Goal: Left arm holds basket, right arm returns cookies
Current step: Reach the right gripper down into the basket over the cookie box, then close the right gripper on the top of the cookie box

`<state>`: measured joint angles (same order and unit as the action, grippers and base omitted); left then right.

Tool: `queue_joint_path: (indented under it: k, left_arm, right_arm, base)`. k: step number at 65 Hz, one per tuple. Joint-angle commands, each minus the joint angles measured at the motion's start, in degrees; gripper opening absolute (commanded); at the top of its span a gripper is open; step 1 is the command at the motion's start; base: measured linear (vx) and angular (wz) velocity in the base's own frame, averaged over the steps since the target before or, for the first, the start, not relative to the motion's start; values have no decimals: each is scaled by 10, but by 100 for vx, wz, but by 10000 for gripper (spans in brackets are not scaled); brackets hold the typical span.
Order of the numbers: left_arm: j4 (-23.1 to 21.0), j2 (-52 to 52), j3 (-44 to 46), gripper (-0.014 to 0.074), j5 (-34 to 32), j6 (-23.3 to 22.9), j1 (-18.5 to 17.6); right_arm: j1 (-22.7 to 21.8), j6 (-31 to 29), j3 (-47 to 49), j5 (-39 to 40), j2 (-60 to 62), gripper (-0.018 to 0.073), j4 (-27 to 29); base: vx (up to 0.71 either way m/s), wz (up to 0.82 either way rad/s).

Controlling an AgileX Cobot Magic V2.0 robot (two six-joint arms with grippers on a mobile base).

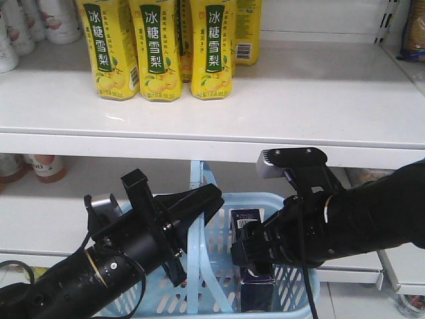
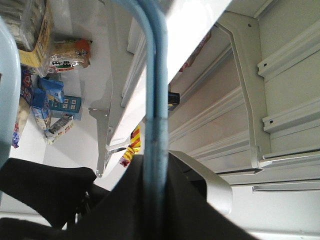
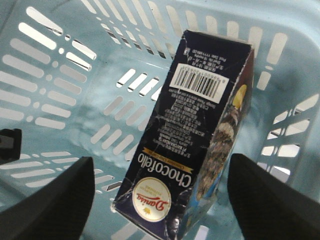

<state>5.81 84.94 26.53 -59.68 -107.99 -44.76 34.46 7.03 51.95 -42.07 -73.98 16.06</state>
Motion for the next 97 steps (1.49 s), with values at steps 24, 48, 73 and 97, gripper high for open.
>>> queue_joint_path:
  k: [24, 48, 73, 97]
  left_arm:
    - [-12, -23, 21, -3, -173, 4, -3]
    - [-12, -23, 21, -3, -173, 4, -3]
    - [-12, -23, 21, -3, -173, 4, -3]
    - [-12, -23, 21, -3, -173, 4, -3]
  right_arm:
    - [11, 6, 13, 38, 8, 506, -26]
    - [11, 10, 13, 46, -26, 506, -33]
    - [12, 10, 8, 67, -60, 506, -39]
    - [17, 20, -34, 108, -60, 452, -41]
  base:
    - [0, 0]
    - [0, 0]
    - [0, 0]
    - [0, 0]
